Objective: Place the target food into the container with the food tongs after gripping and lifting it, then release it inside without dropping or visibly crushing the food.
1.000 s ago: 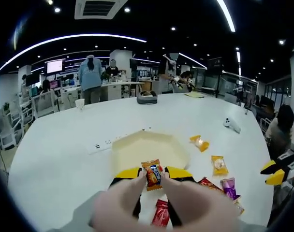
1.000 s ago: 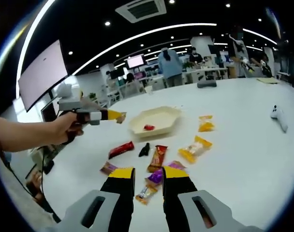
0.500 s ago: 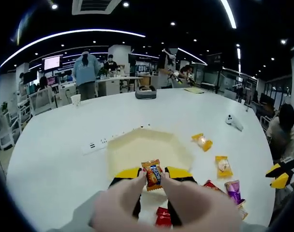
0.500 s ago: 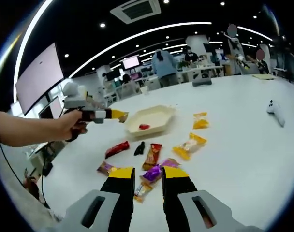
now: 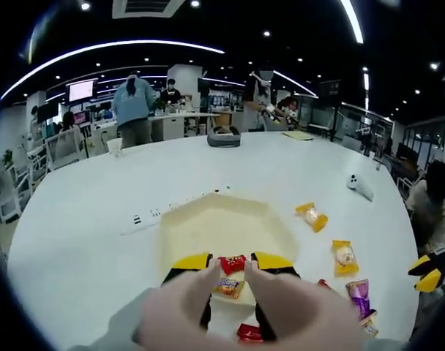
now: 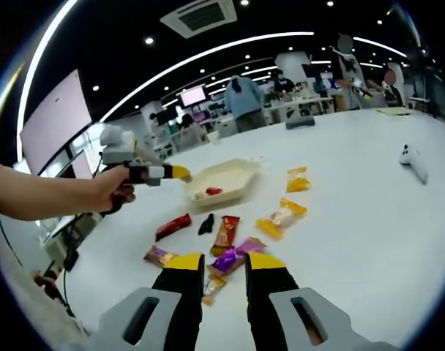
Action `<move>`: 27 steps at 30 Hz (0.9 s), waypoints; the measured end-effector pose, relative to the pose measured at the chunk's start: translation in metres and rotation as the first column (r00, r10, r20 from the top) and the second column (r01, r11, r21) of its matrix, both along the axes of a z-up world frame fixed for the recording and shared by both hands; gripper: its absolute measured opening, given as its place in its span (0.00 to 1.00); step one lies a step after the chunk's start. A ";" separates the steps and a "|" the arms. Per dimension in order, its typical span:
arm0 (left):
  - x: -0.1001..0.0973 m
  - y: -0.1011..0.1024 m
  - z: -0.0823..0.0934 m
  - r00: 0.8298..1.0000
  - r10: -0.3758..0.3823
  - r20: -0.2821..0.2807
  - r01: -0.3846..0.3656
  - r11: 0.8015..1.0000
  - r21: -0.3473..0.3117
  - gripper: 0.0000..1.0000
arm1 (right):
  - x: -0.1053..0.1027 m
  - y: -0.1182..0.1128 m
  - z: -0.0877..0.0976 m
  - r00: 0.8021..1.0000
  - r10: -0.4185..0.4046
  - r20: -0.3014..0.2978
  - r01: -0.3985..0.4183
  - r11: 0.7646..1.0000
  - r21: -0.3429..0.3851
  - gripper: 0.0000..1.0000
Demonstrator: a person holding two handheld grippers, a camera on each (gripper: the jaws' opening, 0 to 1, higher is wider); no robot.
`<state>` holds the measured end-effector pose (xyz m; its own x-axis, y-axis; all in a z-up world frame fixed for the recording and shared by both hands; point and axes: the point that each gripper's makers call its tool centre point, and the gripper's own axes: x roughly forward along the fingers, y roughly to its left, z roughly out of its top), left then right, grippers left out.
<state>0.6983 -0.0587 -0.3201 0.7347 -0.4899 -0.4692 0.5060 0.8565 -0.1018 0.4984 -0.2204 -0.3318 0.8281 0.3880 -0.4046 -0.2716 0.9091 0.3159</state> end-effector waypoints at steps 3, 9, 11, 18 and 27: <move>-0.002 -0.001 -0.001 1.000 -0.001 -0.002 0.001 1.000 0.003 0.20 | 0.002 -0.001 0.002 1.000 -0.006 0.002 0.006 1.000 0.002 0.21; -0.006 0.002 0.003 1.000 0.005 0.003 -0.005 1.000 -0.022 0.20 | 0.003 0.003 0.000 1.000 0.011 -0.001 -0.011 1.000 0.000 0.21; -0.007 0.005 0.005 1.000 0.008 0.005 -0.008 1.000 -0.030 0.20 | 0.004 0.005 0.001 1.000 0.017 -0.001 -0.017 1.000 0.002 0.21; -0.017 0.009 0.010 1.000 0.004 -0.024 -0.006 0.996 -0.089 0.22 | 0.009 0.009 0.004 1.000 0.025 0.008 -0.025 1.000 0.008 0.21; -0.032 0.013 0.039 0.999 -0.010 0.032 0.013 0.997 -0.071 0.22 | 0.020 0.010 0.016 0.998 -0.008 0.068 0.005 0.999 0.039 0.21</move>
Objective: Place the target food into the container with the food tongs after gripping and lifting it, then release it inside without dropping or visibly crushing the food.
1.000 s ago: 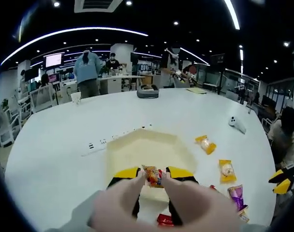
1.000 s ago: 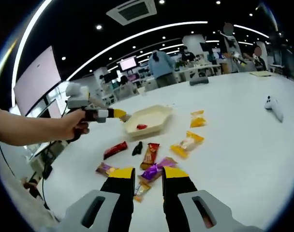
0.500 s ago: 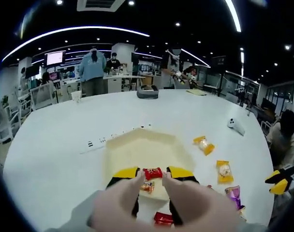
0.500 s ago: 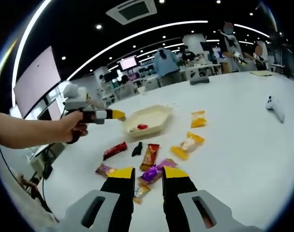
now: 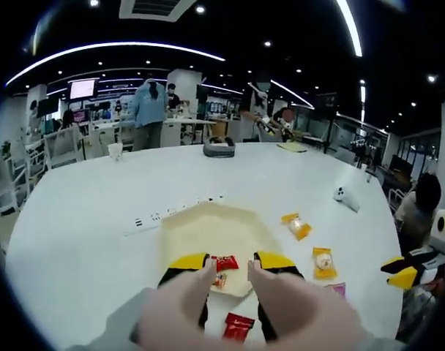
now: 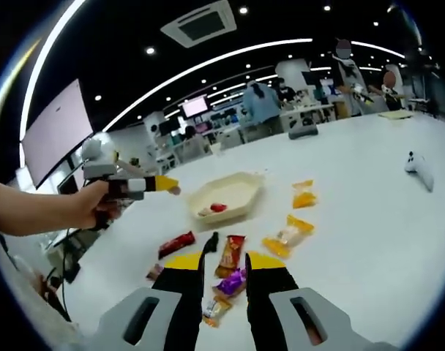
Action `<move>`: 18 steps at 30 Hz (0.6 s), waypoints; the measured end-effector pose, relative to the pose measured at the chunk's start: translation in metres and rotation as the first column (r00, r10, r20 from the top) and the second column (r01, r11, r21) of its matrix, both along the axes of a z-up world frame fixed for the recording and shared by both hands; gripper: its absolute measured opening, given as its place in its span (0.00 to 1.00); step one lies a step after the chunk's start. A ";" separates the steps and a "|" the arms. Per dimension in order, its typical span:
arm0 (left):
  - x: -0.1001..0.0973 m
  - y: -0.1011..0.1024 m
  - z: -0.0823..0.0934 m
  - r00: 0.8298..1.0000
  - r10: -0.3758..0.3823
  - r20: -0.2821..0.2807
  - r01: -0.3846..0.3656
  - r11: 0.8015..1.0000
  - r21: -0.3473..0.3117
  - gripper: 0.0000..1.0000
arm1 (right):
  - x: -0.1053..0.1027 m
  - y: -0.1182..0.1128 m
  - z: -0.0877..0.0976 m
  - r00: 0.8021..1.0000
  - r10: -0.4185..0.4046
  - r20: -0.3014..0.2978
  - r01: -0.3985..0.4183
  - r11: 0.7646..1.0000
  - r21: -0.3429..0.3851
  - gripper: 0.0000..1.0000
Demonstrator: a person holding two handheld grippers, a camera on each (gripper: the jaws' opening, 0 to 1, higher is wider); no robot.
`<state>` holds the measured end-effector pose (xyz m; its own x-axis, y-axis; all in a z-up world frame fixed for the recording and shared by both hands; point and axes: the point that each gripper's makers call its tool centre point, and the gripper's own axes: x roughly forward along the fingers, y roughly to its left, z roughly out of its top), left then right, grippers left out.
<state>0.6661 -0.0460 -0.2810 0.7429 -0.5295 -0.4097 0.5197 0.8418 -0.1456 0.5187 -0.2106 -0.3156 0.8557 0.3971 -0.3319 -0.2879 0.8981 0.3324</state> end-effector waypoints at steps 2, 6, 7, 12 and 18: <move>-0.005 0.003 0.004 1.000 0.002 0.001 -0.002 1.000 -0.001 0.22 | -0.001 0.003 -0.001 1.000 -0.001 0.001 0.001 1.000 0.016 0.21; -0.017 0.011 0.012 1.000 0.021 0.010 -0.021 1.000 -0.008 0.23 | -0.003 0.011 -0.002 1.000 0.014 0.008 -0.014 1.000 0.025 0.21; -0.020 0.013 0.013 1.000 0.025 0.015 -0.025 1.000 -0.007 0.23 | -0.003 0.013 -0.001 1.000 0.018 0.013 -0.019 1.000 0.023 0.20; -0.035 0.025 0.017 0.999 0.036 0.016 -0.036 0.999 -0.010 0.23 | -0.002 0.022 -0.003 0.999 0.024 0.022 -0.025 0.999 0.043 0.18; -0.049 0.037 0.024 0.999 0.048 0.017 -0.048 0.999 -0.009 0.23 | 0.004 0.034 0.004 0.998 0.035 0.051 -0.039 0.997 0.071 0.17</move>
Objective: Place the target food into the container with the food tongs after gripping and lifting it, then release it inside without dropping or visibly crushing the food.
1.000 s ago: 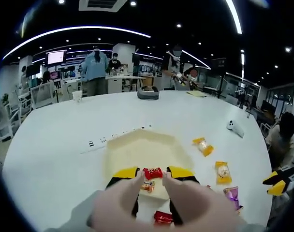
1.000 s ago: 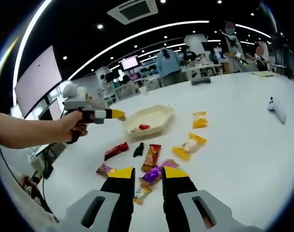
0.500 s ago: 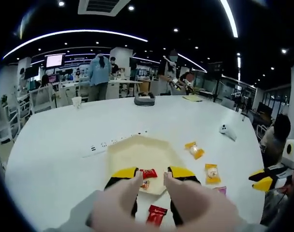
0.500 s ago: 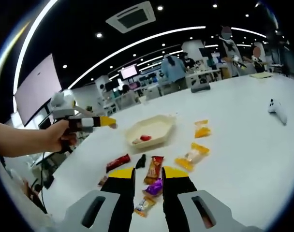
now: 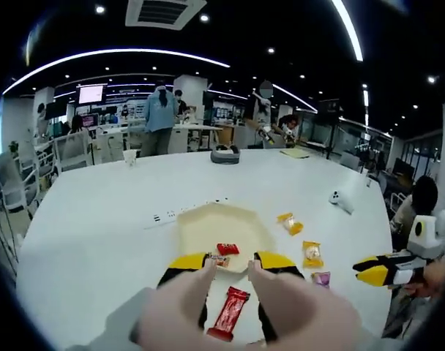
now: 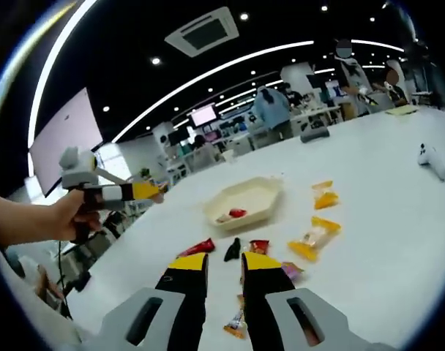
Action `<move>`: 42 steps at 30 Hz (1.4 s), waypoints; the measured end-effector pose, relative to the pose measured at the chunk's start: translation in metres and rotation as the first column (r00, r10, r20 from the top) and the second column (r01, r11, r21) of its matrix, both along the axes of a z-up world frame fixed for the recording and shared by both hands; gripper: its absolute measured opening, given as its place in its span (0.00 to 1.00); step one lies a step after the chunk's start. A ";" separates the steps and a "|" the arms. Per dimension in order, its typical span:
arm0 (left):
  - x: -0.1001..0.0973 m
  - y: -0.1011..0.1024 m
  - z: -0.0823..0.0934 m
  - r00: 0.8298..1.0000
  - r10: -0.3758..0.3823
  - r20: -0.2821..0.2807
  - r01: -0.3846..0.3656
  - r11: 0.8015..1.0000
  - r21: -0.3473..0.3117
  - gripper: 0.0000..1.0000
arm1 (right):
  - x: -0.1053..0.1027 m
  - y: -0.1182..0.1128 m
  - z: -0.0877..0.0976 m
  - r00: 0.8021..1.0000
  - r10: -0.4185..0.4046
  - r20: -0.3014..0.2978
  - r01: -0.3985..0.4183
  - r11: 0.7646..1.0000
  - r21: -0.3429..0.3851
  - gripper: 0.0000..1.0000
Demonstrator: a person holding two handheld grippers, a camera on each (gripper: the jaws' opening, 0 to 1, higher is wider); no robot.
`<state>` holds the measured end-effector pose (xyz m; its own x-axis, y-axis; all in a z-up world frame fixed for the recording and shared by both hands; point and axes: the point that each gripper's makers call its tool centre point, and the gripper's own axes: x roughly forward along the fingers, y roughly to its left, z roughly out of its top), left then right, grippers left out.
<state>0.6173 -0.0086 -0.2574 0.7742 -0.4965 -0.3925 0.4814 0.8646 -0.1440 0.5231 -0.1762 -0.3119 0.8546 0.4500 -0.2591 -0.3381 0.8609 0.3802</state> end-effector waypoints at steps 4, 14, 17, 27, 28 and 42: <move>-0.007 0.003 0.004 1.000 0.011 0.011 -0.010 1.000 -0.011 0.23 | -0.001 0.010 0.008 0.998 0.049 0.041 -0.047 0.998 -0.040 0.20; -0.023 0.008 0.008 0.998 0.052 0.032 -0.050 0.997 -0.059 0.23 | -0.013 0.023 0.015 0.984 0.166 0.059 -0.157 0.979 -0.130 0.29; -0.027 0.013 0.009 0.997 0.071 0.035 -0.069 0.995 -0.073 0.23 | -0.015 0.028 0.018 0.978 0.198 0.060 -0.187 0.972 -0.143 0.33; -0.046 0.026 0.003 0.993 0.110 0.032 -0.106 0.990 -0.093 0.23 | -0.019 0.038 0.028 0.962 0.266 0.067 -0.253 0.954 -0.159 0.40; -0.047 0.029 0.002 0.993 0.115 0.030 -0.112 0.989 -0.097 0.23 | -0.019 0.039 0.031 0.960 0.270 0.073 -0.256 0.953 -0.159 0.41; -0.065 0.029 -0.005 0.992 0.113 0.048 -0.111 0.993 -0.049 0.23 | -0.017 0.033 0.053 0.944 0.314 0.104 -0.290 0.937 -0.197 0.42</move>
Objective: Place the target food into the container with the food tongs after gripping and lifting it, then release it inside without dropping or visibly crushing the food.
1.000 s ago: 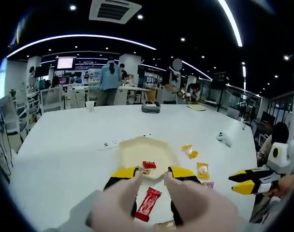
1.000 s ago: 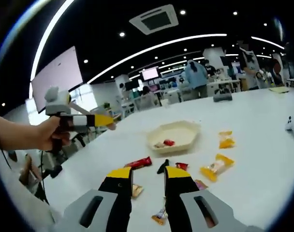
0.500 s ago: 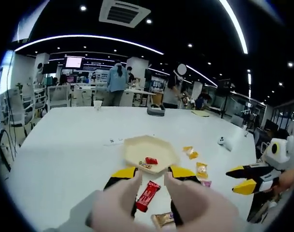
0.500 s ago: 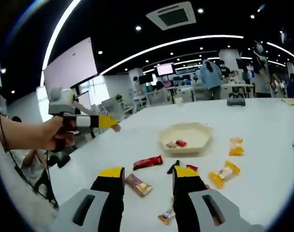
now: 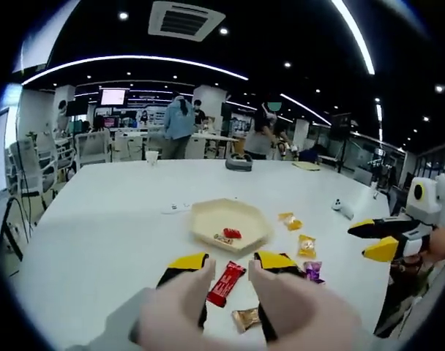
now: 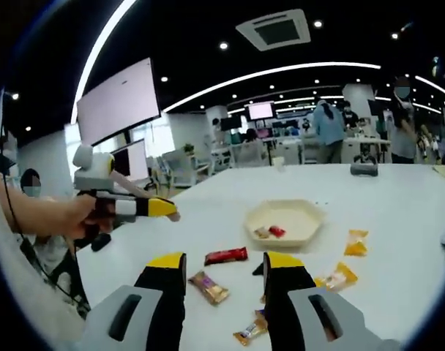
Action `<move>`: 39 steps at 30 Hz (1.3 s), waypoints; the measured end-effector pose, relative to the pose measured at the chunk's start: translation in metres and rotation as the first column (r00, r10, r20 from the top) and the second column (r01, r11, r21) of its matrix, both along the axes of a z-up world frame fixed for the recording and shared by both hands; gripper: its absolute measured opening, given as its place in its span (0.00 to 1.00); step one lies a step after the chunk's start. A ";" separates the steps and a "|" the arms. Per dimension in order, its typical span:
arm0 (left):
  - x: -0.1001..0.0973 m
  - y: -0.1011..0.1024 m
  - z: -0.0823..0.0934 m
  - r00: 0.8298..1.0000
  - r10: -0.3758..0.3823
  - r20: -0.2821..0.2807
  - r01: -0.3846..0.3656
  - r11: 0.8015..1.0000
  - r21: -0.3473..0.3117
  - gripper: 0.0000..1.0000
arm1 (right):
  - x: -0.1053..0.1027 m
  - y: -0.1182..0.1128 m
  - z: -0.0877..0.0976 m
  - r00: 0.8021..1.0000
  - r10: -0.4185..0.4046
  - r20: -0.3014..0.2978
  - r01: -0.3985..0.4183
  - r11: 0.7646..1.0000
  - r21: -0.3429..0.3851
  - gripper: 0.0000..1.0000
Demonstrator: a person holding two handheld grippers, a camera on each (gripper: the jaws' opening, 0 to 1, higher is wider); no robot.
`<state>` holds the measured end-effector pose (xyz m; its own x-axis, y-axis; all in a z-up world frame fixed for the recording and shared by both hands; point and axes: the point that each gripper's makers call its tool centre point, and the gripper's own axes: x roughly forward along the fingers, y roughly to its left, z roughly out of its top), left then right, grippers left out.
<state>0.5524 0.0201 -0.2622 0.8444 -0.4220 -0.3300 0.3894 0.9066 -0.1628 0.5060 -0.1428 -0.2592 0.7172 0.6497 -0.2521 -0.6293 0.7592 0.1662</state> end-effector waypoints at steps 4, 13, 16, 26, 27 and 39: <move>-0.003 -0.004 -0.007 1.000 -0.003 -0.019 0.002 1.000 -0.007 0.23 | 0.000 -0.004 0.006 1.000 0.004 0.009 -0.004 1.000 -0.010 0.42; -0.013 -0.009 -0.009 1.000 -0.004 -0.021 0.003 1.000 -0.018 0.24 | -0.010 0.001 0.019 0.998 0.065 -0.005 -0.065 0.998 -0.017 0.43; -0.016 -0.009 -0.008 1.000 0.009 -0.017 -0.009 1.000 -0.025 0.24 | -0.013 0.004 0.020 0.996 0.089 -0.009 -0.089 0.996 -0.019 0.43; -0.016 -0.010 -0.012 0.999 0.028 -0.017 -0.028 1.000 -0.009 0.24 | -0.021 0.001 0.017 0.992 0.127 -0.013 -0.127 0.991 -0.048 0.43; -0.016 -0.010 -0.014 0.999 0.025 -0.022 -0.025 1.000 0.005 0.24 | -0.021 -0.001 0.016 0.992 0.124 -0.012 -0.125 0.991 -0.044 0.43; -0.015 -0.019 -0.023 0.999 -0.050 -0.001 0.050 0.998 0.034 0.25 | -0.024 -0.011 0.003 0.995 0.076 -0.066 -0.077 0.997 -0.017 0.42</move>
